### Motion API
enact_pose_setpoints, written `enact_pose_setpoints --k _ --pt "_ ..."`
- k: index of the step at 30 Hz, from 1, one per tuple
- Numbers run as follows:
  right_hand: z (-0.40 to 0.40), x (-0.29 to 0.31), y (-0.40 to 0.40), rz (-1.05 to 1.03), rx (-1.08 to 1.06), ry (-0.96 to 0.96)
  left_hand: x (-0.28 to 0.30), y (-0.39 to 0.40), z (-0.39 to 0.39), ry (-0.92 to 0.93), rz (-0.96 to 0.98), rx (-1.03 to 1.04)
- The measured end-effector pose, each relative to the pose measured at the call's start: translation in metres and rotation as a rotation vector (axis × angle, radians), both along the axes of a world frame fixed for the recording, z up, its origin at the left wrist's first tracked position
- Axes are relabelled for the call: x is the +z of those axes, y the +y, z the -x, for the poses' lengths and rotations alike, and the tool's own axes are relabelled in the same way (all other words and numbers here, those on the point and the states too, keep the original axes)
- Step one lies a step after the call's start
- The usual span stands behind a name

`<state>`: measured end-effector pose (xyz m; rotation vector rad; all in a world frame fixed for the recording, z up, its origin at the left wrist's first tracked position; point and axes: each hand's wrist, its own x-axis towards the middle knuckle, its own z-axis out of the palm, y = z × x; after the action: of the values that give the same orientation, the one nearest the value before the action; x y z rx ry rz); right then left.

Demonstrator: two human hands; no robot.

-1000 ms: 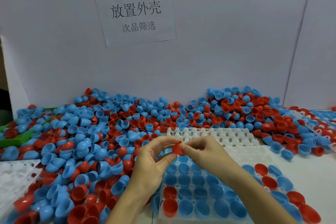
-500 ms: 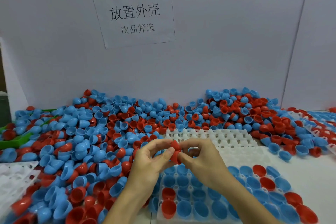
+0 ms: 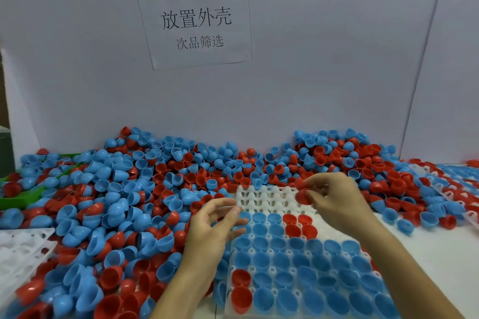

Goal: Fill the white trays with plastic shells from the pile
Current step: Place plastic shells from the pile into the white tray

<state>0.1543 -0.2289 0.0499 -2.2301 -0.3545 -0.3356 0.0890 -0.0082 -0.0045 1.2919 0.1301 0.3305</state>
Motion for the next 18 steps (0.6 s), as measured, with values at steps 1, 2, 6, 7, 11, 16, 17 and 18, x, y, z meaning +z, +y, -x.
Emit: enact_pose_setpoints --k 1,2,6,7,11,16,17,18 --pt "-0.005 0.003 -0.009 0.092 -0.022 0.019 0.0 0.001 -0.001 0.005 0.005 0.017" --pt "-0.009 0.005 -0.017 0.187 -0.04 0.04 0.0 0.001 -0.001 0.01 0.007 0.028" --pt "-0.02 0.001 -0.031 0.472 -0.068 0.148 0.001 0.002 -0.001 0.02 0.004 0.044" --pt "-0.021 -0.002 -0.031 0.532 -0.077 0.171 0.001 0.002 0.0 0.021 0.007 0.045" --pt "-0.021 -0.018 -0.024 0.701 -0.086 0.289 0.003 0.002 0.001 0.04 -0.008 0.053" --pt "-0.017 -0.025 -0.017 0.864 -0.117 0.248 0.004 0.001 0.003 0.05 -0.042 0.05" --pt "-0.016 -0.026 -0.018 0.878 -0.111 0.253 0.004 0.001 0.003 0.05 -0.051 0.049" --pt "-0.016 -0.027 -0.018 0.873 -0.1 0.263 0.004 0.001 0.003 0.049 -0.059 0.049"
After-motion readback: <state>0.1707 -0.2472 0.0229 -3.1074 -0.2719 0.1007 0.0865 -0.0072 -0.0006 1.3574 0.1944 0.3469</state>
